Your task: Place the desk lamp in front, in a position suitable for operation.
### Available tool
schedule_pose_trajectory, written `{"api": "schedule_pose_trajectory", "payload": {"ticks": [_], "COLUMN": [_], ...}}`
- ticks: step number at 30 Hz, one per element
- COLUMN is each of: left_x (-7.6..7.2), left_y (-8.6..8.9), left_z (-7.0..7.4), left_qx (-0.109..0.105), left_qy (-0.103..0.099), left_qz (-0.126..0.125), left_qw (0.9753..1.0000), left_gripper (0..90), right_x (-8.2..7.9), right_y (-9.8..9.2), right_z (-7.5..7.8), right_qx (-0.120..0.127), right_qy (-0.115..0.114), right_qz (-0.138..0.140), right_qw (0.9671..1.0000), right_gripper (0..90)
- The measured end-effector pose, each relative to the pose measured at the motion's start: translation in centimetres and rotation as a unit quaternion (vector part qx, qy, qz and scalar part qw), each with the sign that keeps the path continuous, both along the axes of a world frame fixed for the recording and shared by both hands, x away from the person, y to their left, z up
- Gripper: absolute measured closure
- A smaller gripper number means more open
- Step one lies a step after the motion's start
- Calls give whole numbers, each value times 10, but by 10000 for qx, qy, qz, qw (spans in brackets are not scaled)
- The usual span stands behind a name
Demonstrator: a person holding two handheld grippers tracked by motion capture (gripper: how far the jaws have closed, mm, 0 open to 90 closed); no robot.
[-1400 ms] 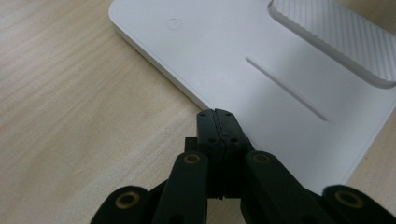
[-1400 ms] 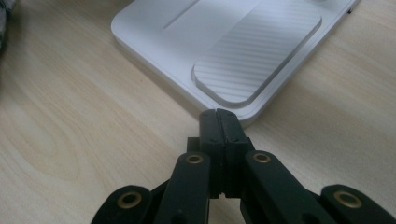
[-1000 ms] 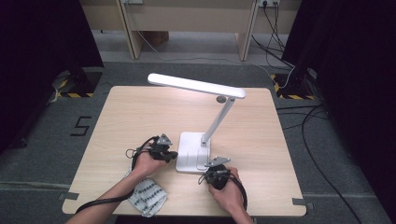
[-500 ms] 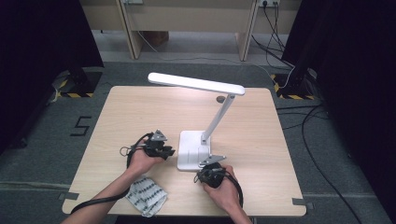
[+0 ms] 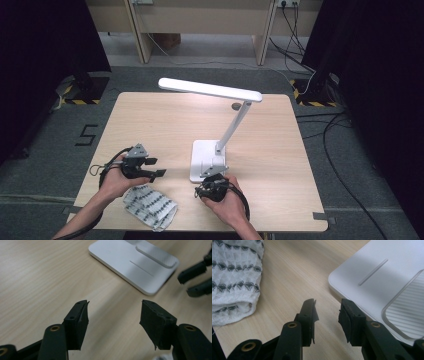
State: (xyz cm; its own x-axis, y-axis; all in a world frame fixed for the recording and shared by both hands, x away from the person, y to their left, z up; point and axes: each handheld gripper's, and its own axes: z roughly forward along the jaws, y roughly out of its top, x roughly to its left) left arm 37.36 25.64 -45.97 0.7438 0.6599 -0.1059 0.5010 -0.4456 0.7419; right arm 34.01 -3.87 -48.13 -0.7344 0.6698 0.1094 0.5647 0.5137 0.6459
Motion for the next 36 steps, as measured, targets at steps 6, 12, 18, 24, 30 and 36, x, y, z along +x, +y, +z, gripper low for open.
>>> {"api": "schedule_pose_trajectory", "payload": {"ticks": [6,12,18,24,30,36], "left_x": [-21,-35,-40,-44,-48,-52], "left_y": [23,36,33,24,22,24], "left_z": [-14,-25,-37,-46,-51,-56], "left_qx": [-48,-64,46,192,230,178], "left_qy": [223,308,370,355,205,-2], "left_qz": [-264,-405,-622,-895,-1079,-1144], "left_qw": [9994,9987,9974,9952,9937,9933], "left_gripper": [290,272,256,239,221,222], "right_x": [1,-1,-1,-2,-1,-1], "right_y": [-9,-11,-12,-16,-23,-26], "right_z": [1,2,2,2,4,5], "right_qx": [17,40,13,16,23,48], "right_qy": [-4,1,-55,-12,-46,-71], "right_qz": [-107,-134,-123,-203,-273,-306], "right_qw": [9999,9999,9999,9998,9996,9995], "right_gripper": [609,599,599,595,593,591]}}
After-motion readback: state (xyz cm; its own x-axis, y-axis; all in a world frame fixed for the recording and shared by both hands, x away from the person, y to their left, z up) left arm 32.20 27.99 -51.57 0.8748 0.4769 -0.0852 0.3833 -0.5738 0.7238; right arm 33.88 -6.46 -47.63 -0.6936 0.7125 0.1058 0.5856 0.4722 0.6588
